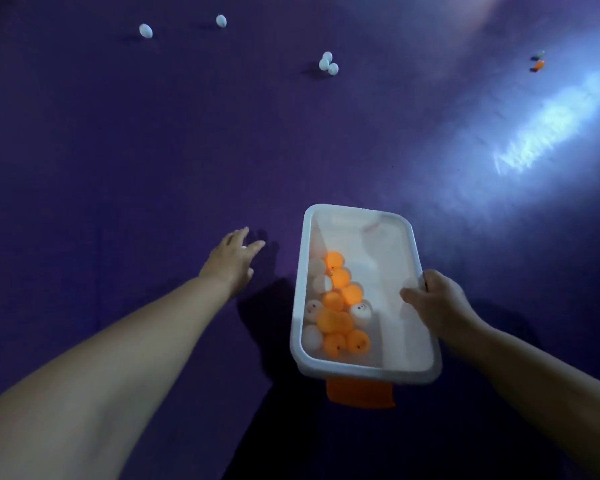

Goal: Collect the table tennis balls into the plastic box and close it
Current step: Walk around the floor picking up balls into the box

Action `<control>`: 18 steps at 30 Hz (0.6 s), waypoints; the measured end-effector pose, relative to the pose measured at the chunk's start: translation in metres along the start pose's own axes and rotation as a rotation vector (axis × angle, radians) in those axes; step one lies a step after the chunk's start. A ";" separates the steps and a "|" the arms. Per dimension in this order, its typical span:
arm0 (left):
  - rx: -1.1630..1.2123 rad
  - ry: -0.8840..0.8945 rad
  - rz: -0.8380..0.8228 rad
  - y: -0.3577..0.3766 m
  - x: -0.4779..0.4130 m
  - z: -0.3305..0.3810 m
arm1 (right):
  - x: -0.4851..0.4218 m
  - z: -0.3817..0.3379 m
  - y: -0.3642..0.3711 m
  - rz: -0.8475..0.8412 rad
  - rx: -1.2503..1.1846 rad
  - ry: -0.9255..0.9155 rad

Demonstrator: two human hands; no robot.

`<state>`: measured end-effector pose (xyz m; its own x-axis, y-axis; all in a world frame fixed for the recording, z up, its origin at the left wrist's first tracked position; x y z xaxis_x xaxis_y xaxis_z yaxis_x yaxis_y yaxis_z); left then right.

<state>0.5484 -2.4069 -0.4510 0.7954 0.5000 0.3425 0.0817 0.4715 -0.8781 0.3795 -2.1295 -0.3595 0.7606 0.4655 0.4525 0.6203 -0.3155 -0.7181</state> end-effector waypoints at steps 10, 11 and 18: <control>0.558 -0.013 0.417 -0.063 0.036 -0.015 | 0.001 -0.016 0.028 0.091 -0.170 -0.013; 0.651 0.024 0.459 -0.078 0.046 -0.004 | 0.002 -0.019 0.030 0.090 -0.162 -0.022; 0.597 0.357 0.178 -0.103 0.077 0.077 | 0.010 -0.042 0.046 0.059 -0.150 -0.081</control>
<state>0.5555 -2.3611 -0.3089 0.9225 0.3859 -0.0086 -0.3283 0.7729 -0.5431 0.4238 -2.1740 -0.3652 0.7826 0.5055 0.3634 0.6010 -0.4614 -0.6526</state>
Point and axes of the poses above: each hand's wrist, its own x-axis away from the middle knuckle, its own y-axis out of the palm, z = x × y, the point moved 10 cm from there along -x, towards the middle knuckle, and after that the axes turned 9 degrees about -z, right-handed, at the moved point
